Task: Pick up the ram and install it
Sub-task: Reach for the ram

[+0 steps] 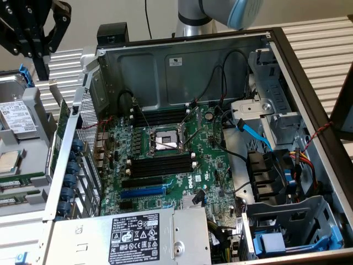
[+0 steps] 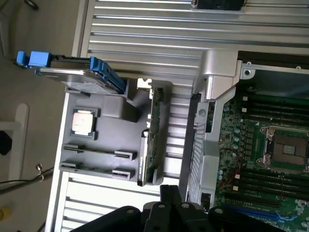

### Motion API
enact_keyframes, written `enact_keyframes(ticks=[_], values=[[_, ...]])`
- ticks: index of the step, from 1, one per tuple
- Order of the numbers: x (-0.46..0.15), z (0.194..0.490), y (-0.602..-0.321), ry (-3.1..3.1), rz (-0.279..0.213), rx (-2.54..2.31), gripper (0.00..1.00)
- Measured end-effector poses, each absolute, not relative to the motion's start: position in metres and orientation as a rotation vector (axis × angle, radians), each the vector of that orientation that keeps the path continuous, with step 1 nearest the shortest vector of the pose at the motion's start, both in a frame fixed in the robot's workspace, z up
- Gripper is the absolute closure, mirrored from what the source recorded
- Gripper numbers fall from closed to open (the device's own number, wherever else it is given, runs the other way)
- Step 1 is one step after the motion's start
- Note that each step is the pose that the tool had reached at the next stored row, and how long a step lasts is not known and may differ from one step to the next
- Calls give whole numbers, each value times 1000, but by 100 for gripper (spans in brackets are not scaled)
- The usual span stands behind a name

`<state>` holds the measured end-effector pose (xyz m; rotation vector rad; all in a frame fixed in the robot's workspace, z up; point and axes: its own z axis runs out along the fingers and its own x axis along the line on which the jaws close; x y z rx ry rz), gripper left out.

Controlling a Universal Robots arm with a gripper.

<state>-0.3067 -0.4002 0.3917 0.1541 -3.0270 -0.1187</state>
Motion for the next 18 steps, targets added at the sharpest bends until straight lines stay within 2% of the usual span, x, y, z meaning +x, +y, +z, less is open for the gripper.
enact_keyframes(ticks=[18], values=[[-358, 382, -401, -3050, -144, 183, 89]])
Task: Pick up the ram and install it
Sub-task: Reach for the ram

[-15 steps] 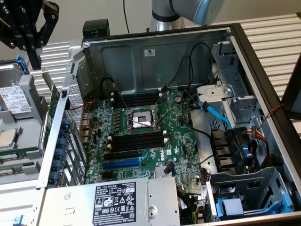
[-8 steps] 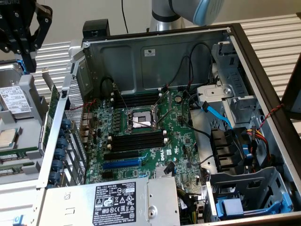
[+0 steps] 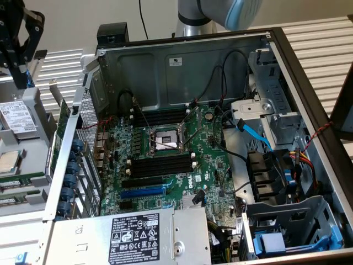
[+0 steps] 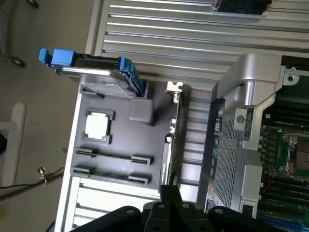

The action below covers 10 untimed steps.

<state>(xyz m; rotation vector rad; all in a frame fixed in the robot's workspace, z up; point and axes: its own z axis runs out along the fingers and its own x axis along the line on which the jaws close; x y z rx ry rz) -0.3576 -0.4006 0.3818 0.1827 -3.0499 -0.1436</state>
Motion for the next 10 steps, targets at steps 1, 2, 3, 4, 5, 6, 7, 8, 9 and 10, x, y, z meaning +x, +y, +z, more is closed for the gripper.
enact_keyframes(ticks=[1, 2, 3, 4, 5, 6, 7, 8, 9, 10], values=[[-361, 381, -401, -3050, -145, 183, 89], [-365, 381, -401, -3050, -146, 184, 89], [-368, 380, -401, -3050, -148, 185, 89], [-372, 380, -401, -3050, -149, 185, 89], [-376, 379, -401, -3050, -150, 186, 89], [-380, 379, -401, -3050, -152, 187, 89], [-383, 378, -401, -3050, -153, 187, 89], [-386, 378, -401, -3050, -153, 188, 89], [-389, 377, -401, -3050, -154, 189, 89], [-392, 377, -401, -3051, -155, 190, 89]])
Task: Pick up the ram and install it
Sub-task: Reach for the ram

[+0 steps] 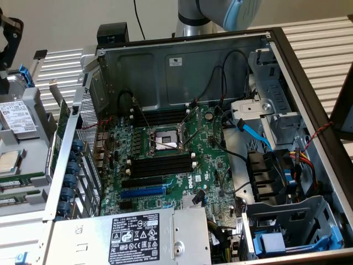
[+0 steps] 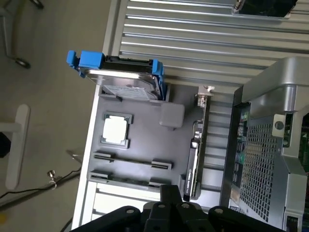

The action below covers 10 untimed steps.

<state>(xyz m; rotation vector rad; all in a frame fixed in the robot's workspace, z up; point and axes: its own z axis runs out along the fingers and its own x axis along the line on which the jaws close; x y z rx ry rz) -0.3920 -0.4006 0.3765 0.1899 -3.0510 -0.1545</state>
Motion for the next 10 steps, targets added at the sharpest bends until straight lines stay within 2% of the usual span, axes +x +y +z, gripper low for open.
enact_keyframes(ticks=[10], values=[[-413, 375, -401, -3091, -131, 200, 89]])
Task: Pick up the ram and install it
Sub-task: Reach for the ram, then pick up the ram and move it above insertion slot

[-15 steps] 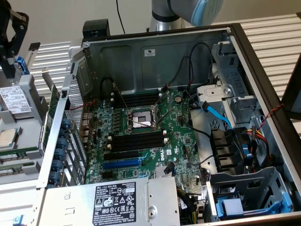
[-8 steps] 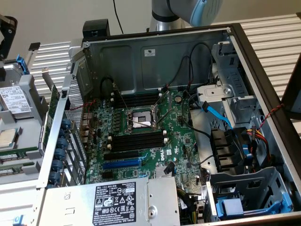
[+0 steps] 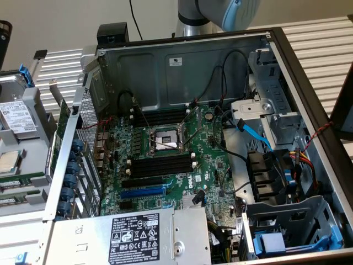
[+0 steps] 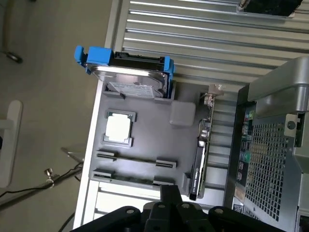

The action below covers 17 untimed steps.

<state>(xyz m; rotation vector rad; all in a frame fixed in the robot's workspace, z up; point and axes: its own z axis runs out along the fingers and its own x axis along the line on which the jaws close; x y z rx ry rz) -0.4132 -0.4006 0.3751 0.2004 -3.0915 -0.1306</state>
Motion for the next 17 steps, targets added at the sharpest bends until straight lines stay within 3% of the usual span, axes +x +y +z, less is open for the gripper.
enact_keyframes(ticks=[17], values=[[-448, 371, -400, -3113, -78, 202, 89]])
